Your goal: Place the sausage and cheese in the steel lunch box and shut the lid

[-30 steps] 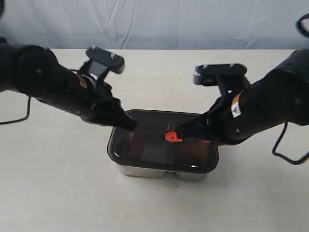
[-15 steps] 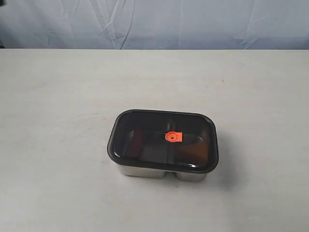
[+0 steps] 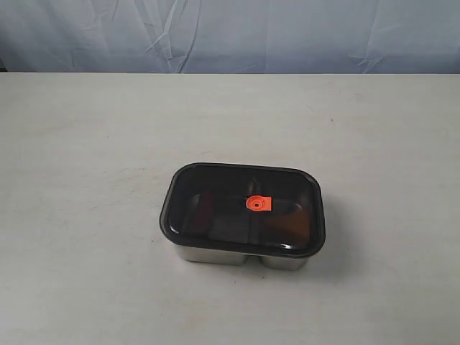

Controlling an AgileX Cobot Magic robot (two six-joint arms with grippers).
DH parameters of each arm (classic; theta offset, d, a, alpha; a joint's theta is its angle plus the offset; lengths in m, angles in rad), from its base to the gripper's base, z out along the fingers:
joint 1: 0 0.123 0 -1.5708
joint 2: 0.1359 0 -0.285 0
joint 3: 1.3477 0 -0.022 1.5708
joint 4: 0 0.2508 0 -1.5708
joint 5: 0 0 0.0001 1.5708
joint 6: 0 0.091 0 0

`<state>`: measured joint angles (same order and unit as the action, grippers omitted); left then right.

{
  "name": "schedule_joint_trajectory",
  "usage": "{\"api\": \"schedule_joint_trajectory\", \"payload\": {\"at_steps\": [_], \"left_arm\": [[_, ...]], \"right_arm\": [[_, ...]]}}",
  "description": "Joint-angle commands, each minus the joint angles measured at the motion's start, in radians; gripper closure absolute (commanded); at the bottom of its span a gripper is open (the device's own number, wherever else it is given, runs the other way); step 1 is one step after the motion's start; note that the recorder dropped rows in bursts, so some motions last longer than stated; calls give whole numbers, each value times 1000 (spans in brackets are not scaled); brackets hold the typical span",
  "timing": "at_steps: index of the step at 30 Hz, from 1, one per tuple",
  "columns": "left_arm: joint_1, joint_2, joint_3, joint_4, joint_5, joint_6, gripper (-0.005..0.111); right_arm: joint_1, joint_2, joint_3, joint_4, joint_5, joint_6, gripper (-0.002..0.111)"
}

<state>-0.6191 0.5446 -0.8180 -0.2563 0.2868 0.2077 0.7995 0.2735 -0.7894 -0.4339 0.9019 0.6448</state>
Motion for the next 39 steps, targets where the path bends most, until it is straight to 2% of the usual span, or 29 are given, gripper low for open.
{"api": "schedule_joint_trajectory", "payload": {"at_steps": [1, 4, 6, 10, 12, 18, 22, 30, 39], "left_arm": [[-1, -12, 1, 7, 6, -5, 107], [-1, -12, 1, 14, 10, -5, 107], [-1, -12, 1, 14, 12, -5, 107], [-1, -12, 1, 14, 9, -5, 107], [-1, -12, 1, 14, 9, -5, 107], [-1, -12, 1, 14, 9, -3, 107], [-1, -12, 1, 14, 9, -3, 107], [-1, -12, 1, 14, 9, -3, 107], [-1, -12, 1, 14, 9, -1, 107]], "right_arm": [[-56, -12, 32, -94, -28, -76, 109], [-189, -12, 104, -69, -142, -117, 109], [-292, -14, 188, -5, -275, -245, 109], [-531, -39, 343, 339, -544, -581, 109], [-623, -61, 391, 444, -557, -608, 109], [-816, -149, 529, 421, -551, -608, 109], [-855, -209, 614, 421, -551, -608, 109], [-857, -274, 779, 415, -555, -608, 109], [-857, -274, 789, 422, -556, -608, 109]]}}
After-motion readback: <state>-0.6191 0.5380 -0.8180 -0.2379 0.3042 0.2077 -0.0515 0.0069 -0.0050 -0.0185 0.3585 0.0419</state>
